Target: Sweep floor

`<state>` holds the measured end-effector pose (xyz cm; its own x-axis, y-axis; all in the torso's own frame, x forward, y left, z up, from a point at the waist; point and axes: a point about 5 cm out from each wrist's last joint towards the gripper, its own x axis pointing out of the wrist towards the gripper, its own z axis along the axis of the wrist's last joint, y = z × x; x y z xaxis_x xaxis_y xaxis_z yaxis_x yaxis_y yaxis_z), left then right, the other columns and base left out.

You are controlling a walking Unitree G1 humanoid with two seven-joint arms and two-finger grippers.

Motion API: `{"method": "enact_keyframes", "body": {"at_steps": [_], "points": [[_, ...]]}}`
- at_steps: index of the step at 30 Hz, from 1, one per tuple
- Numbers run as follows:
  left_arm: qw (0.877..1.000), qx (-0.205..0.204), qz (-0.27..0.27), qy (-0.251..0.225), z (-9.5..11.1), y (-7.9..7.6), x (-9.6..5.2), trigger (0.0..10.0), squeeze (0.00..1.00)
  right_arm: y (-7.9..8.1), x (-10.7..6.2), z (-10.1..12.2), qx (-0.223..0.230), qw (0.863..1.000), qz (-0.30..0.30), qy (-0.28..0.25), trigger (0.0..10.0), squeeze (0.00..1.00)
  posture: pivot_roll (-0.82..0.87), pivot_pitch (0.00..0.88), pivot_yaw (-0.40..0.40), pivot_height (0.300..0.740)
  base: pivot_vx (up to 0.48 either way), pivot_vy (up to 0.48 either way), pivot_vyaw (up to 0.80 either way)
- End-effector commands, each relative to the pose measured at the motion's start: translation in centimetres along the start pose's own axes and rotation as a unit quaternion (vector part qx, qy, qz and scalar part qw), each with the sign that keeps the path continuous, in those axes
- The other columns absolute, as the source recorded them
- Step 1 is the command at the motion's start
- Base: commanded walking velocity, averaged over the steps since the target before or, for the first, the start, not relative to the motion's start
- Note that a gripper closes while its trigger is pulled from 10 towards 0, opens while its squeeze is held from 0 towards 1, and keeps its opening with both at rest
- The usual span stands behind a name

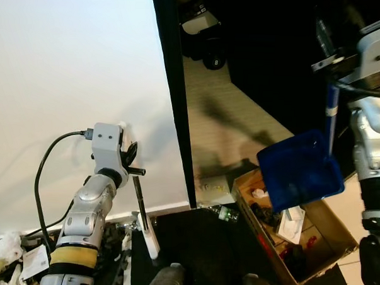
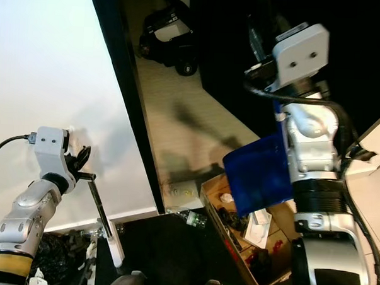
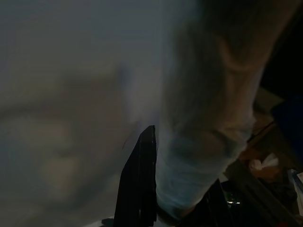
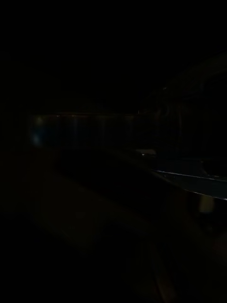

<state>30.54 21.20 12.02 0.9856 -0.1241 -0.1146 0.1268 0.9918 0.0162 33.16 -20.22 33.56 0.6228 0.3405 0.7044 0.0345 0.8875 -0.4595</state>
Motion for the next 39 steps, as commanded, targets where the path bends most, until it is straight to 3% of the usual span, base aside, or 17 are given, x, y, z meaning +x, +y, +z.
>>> {"method": "enact_keyframes", "body": {"at_steps": [1,3,7,11,15,18,22,26,36,39], "points": [[1.000,0.011,0.003,0.000,0.3,0.3,0.1,10.0,0.00,-1.0,0.4,1.6,0.032,0.998,-0.044,-0.029,10.0,0.00,0.09,0.146,0.071,0.740,0.000,0.000,0.00],[1.000,0.012,0.002,0.000,0.3,0.3,0.1,10.0,0.00,-1.2,0.5,1.8,0.049,0.997,-0.055,-0.031,10.0,0.00,0.09,0.147,0.071,0.740,0.000,0.000,0.00],[1.000,0.016,0.006,-0.003,0.6,0.6,0.1,10.0,0.00,-1.5,0.7,2.5,0.134,0.986,-0.095,-0.031,10.0,0.00,0.10,0.146,0.070,0.740,0.000,0.000,0.00],[1.000,0.017,0.014,-0.002,0.7,1.0,0.1,10.0,0.00,-1.1,0.5,2.5,0.167,0.980,-0.103,-0.023,10.0,0.00,0.10,0.147,0.068,0.740,0.000,0.000,0.00],[0.999,0.022,0.032,0.013,0.5,1.8,-0.3,10.0,0.00,0.6,-0.3,2.0,0.194,0.976,-0.095,0.002,10.0,0.00,0.12,0.149,0.064,0.740,0.000,0.000,0.00],[0.998,0.003,0.062,0.014,0.0,2.3,-0.9,10.0,0.00,3.8,-1.8,0.9,0.218,0.973,-0.061,0.044,10.0,0.00,0.12,0.150,0.057,0.740,0.000,0.000,0.00],[0.997,-0.004,0.070,0.014,-0.3,2.3,-1.1,10.0,0.00,5.5,-2.8,0.2,0.227,0.970,-0.049,0.066,10.0,0.00,0.13,0.151,0.050,0.740,0.000,0.000,0.00],[0.998,-0.013,0.069,-0.003,-0.2,2.4,-1.5,10.0,0.00,8.9,-4.4,-1.0,0.281,0.952,-0.053,0.109,10.0,0.00,0.14,0.152,0.039,0.740,0.000,0.000,0.00],[0.997,-0.022,0.069,0.003,-0.6,2.3,-2.2,10.0,0.00,11.3,-5.3,-1.6,0.309,0.939,-0.068,0.136,10.0,0.00,0.16,0.152,0.025,0.740,0.000,0.000,0.00],[0.996,-0.016,0.085,0.011,-1.1,2.5,-2.6,10.0,0.00,12.2,-5.6,-1.8,0.263,0.953,-0.054,0.140,10.0,0.00,0.17,0.152,0.012,0.740,0.000,0.000,0.00]]}}
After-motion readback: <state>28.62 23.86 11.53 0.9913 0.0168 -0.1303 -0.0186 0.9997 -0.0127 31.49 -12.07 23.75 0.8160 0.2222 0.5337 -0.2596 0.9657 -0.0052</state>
